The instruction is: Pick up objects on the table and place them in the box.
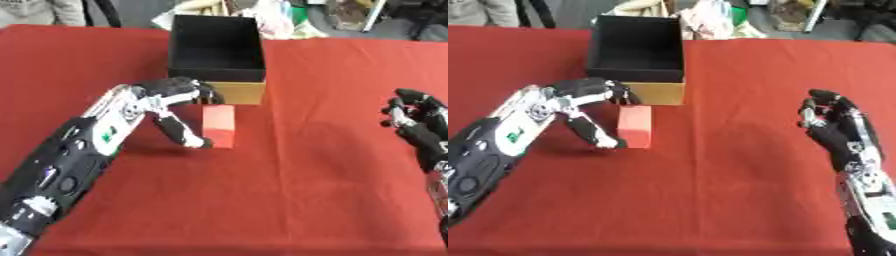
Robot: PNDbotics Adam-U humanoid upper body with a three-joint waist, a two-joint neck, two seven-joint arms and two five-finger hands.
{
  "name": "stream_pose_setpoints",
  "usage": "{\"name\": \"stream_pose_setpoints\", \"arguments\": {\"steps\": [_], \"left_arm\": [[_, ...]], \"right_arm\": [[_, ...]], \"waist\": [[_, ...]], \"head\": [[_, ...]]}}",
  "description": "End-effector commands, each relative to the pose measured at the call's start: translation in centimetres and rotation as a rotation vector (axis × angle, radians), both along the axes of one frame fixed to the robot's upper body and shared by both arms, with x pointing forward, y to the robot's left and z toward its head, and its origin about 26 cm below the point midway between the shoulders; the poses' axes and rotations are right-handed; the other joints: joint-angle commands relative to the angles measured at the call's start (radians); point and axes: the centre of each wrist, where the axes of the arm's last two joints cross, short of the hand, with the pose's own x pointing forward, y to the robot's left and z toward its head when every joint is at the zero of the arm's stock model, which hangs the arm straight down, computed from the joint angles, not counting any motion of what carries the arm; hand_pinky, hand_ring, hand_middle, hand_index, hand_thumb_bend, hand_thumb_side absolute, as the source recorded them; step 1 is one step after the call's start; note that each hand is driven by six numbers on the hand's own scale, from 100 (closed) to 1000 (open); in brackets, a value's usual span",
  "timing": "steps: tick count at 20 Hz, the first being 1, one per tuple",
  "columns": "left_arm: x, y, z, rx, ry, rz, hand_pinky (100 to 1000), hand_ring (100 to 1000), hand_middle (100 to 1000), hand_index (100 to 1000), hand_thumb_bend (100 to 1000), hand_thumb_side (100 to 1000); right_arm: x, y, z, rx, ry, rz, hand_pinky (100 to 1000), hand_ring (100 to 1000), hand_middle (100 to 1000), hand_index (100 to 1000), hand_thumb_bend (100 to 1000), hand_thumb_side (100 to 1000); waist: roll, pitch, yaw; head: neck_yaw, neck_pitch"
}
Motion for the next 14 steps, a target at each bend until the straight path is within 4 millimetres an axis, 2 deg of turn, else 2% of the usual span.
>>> {"name": "stream_pose_setpoints", "arguments": {"steps": [1,3,5,6,8,11,13,14], "left_arm": [[0.2,-0.1,0.6,-0.001,-0.025,0.001,729,729,726,883,475,330],[0.2,-0.1,0.6,-0.013,-0.031,0.003,706,658,624,862,456,259],[0.2,-0.1,0.9,-0.038,-0.045,0.011,692,622,581,850,422,250],[0.1,-0.1,1.1,-0.051,-0.053,0.016,680,589,537,838,345,234],[0.0,-0.1,1.4,-0.081,-0.07,0.026,673,575,521,833,308,229],[0.0,-0.2,1.5,-0.095,-0.076,0.032,673,575,521,833,308,229],[-0.1,-0.2,1.9,-0.121,-0.087,0.038,652,546,487,806,204,210],[-0.1,-0.2,2.2,-0.142,-0.095,0.043,651,543,483,803,191,209]], "right_arm": [[0.2,-0.3,0.9,-0.024,-0.023,0.003,521,619,582,712,100,100],[0.2,-0.3,0.9,-0.024,-0.023,0.002,521,619,582,712,100,100],[0.2,-0.3,0.9,-0.024,-0.023,0.001,521,620,582,712,100,100],[0.2,-0.3,0.8,-0.024,-0.022,0.001,521,620,582,712,100,100],[0.2,-0.3,0.8,-0.024,-0.022,0.002,521,620,582,712,100,100],[0.2,-0.3,0.8,-0.024,-0.021,0.002,521,620,582,712,100,100],[0.2,-0.3,0.8,-0.024,-0.02,0.001,521,620,582,712,100,100],[0.2,-0.3,0.8,-0.025,-0.02,0.001,521,620,582,712,100,100]], "waist": [[0.0,-0.012,-0.001],[0.0,-0.012,-0.001],[0.001,-0.012,0.0],[0.001,-0.013,0.0],[0.002,-0.013,0.001],[0.002,-0.013,0.001],[0.002,-0.014,0.002],[0.002,-0.014,0.002]], "head": [[0.003,-0.006],[0.003,-0.006],[0.002,-0.007],[0.002,-0.007],[0.001,-0.007],[0.001,-0.007],[0.0,-0.007],[0.0,-0.007]]}}
